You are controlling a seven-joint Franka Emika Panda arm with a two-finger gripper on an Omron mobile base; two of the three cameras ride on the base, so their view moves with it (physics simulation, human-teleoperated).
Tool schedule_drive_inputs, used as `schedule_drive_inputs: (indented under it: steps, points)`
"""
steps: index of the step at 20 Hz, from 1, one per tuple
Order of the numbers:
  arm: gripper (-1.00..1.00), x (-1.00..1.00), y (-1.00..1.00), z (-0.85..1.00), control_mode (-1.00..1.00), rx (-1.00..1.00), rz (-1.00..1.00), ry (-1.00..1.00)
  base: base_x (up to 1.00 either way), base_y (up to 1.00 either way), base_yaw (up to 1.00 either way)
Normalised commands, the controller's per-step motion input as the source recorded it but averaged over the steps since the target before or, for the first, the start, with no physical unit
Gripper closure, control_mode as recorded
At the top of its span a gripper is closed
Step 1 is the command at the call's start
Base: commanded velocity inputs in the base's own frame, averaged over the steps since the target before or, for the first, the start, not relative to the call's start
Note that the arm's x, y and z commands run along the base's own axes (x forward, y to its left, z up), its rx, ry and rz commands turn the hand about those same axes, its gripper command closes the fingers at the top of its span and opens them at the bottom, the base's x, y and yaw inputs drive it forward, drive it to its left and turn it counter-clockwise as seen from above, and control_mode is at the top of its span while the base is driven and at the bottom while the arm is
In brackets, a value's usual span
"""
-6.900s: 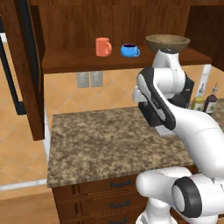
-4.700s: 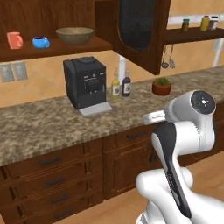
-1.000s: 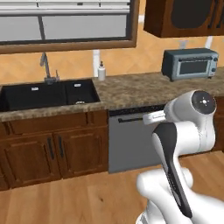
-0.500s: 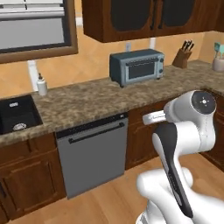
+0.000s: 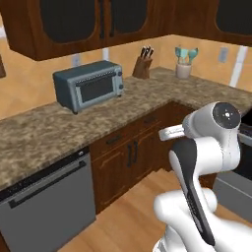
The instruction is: Gather all objects into one cabinet and sort the glasses and bowls to opposite sides.
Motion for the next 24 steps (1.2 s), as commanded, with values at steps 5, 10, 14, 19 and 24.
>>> schedule_drive_inputs:
  steps: [5, 10, 14, 19, 24]
  points:
    - [-1.00, 0.00, 0.00, 0.00, 1.00, 0.00, 0.00, 0.00, 0.35, -0.62, -0.64]
    - [-1.00, 0.00, 0.00, 0.00, 1.00, 0.00, 0.00, 0.00, 0.07, -0.51, -0.65]
    - [-1.00, 0.00, 0.00, 0.00, 1.00, 0.00, 0.00, 0.00, 0.00, -0.21, -0.48]
    - [-1.00, 0.00, 0.00, 0.00, 1.00, 0.00, 0.00, 0.00, 0.00, -0.10, -0.38]
    - [-1.00, 0.00, 0.00, 0.00, 1.00, 0.00, 0.00, 0.00, -0.07, -0.46, -0.52]
